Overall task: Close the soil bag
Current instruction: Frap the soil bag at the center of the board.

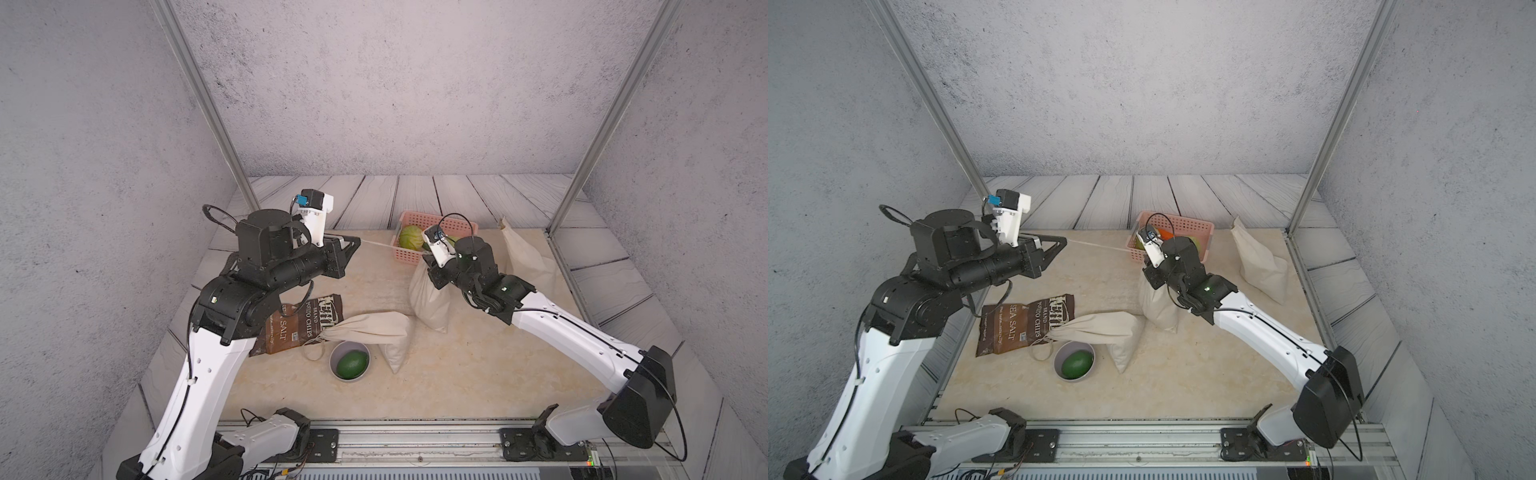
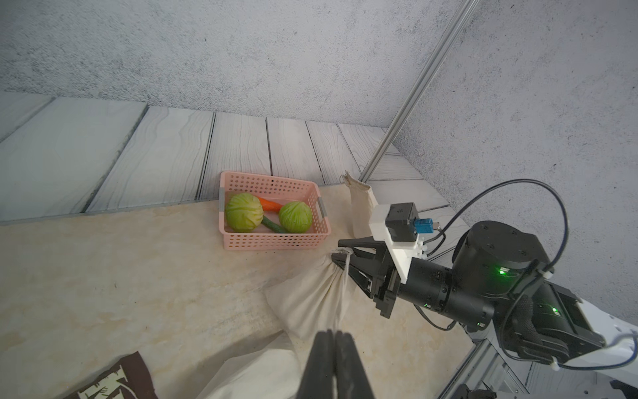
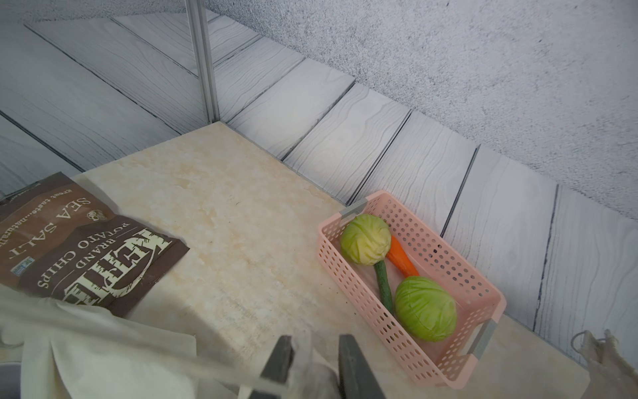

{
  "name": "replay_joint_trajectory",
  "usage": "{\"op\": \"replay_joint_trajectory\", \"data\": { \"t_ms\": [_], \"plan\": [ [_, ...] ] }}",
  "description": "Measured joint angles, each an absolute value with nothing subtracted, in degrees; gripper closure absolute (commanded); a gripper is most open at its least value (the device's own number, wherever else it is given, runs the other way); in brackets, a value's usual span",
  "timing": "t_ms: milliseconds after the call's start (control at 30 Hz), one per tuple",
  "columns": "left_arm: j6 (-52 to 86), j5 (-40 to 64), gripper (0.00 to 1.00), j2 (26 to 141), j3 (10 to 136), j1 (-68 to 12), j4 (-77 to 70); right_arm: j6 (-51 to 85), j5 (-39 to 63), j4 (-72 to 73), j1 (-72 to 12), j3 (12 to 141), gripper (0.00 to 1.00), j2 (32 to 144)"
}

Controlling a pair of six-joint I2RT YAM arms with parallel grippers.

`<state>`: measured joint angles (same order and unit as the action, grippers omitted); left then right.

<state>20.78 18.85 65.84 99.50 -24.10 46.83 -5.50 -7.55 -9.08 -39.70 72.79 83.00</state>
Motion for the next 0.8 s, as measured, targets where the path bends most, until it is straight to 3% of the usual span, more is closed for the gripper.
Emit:
{"op": "replay_joint_trajectory", "data": {
  "t_ms": [267, 500, 700, 800],
  "plan": [
    [21.0, 18.4, 1.00, 66.6, 101.2, -20.9, 46.3, -6.1, -7.4, -19.1, -36.0, 75.1, 0.80, 82.1],
    [22.0, 19.5, 1.00, 63.8, 97.8, -19.0, 41.8, -6.0, -8.3, -19.4, -33.2, 69.0, 0.89, 80.7],
    [23.9, 26.2, 1.00, 64.7, 91.5, -18.6, 35.8, -5.9, -3.2, -20.1, -31.5, 64.8, 0.85, 82.9],
    [24.6, 28.8, 1.00, 66.6, 90.7, -19.6, 32.8, -5.6, 0.0, -19.5, -31.2, 64.8, 0.75, 82.8]
  ]
}}
